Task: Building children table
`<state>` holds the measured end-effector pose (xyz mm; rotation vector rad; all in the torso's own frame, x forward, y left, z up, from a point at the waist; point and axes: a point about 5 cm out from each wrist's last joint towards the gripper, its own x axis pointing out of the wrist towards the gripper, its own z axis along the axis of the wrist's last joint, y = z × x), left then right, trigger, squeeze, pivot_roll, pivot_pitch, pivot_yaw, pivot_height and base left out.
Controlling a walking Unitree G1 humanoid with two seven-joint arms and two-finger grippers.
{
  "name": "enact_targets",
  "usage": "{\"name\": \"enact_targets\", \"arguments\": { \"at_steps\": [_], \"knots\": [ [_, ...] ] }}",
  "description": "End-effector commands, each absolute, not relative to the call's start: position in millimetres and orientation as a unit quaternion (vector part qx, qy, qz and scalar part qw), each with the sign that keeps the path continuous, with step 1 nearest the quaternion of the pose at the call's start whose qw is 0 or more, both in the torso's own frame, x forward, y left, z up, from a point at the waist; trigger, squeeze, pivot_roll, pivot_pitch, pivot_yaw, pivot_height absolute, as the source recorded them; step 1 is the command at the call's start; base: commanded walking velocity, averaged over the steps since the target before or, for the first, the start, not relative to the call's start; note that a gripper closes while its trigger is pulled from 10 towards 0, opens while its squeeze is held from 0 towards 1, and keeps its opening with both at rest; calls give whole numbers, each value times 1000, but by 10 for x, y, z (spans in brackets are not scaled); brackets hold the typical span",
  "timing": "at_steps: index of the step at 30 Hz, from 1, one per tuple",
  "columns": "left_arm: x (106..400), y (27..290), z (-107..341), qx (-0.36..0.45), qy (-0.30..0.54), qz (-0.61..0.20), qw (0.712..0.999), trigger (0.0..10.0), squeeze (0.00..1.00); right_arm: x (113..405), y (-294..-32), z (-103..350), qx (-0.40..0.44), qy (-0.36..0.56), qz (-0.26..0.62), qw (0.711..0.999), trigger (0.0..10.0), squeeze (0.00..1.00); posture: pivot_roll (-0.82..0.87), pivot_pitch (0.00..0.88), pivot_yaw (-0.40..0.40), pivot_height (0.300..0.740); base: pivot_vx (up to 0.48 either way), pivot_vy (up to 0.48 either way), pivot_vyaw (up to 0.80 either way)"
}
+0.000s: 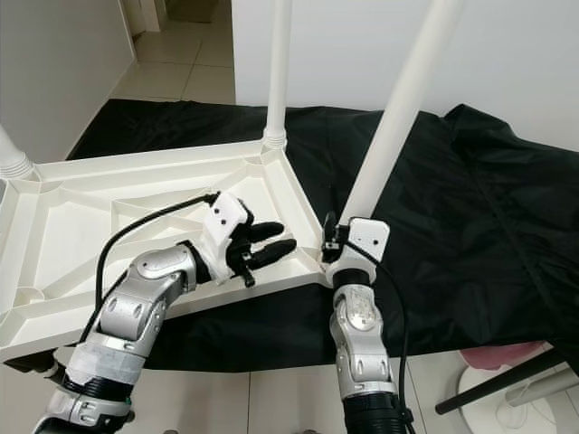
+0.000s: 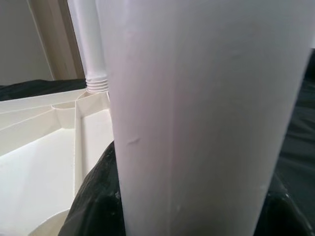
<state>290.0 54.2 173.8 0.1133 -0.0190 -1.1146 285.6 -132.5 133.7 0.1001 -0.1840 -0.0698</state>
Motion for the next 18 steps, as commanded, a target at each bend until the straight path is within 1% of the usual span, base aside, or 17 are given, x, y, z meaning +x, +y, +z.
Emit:
{"name": "enact_targets", "arguments": {
  "at_steps": [1, 9, 18],
  "knots": [
    [2967, 590, 1747, 57, -16, -459, 886, 10000, 0, 2805, -1236, 1162, 55, -47, -25, 997, 10000, 0, -12, 0, -54, 740, 0, 0, 0],
    [2969, 572, 1747, 59, -19, -462, 885, 10000, 0, 2713, -1261, 1102, 56, -60, 0, 997, 10000, 0, -16, 0, -46, 740, 0, 0, 0],
    [2975, 556, 1751, 59, -20, -466, 882, 10000, 0, 2717, -1286, 1110, 64, -62, -5, 996, 10000, 0, -24, 0, -42, 740, 0, 0, 0]
  ]
}}
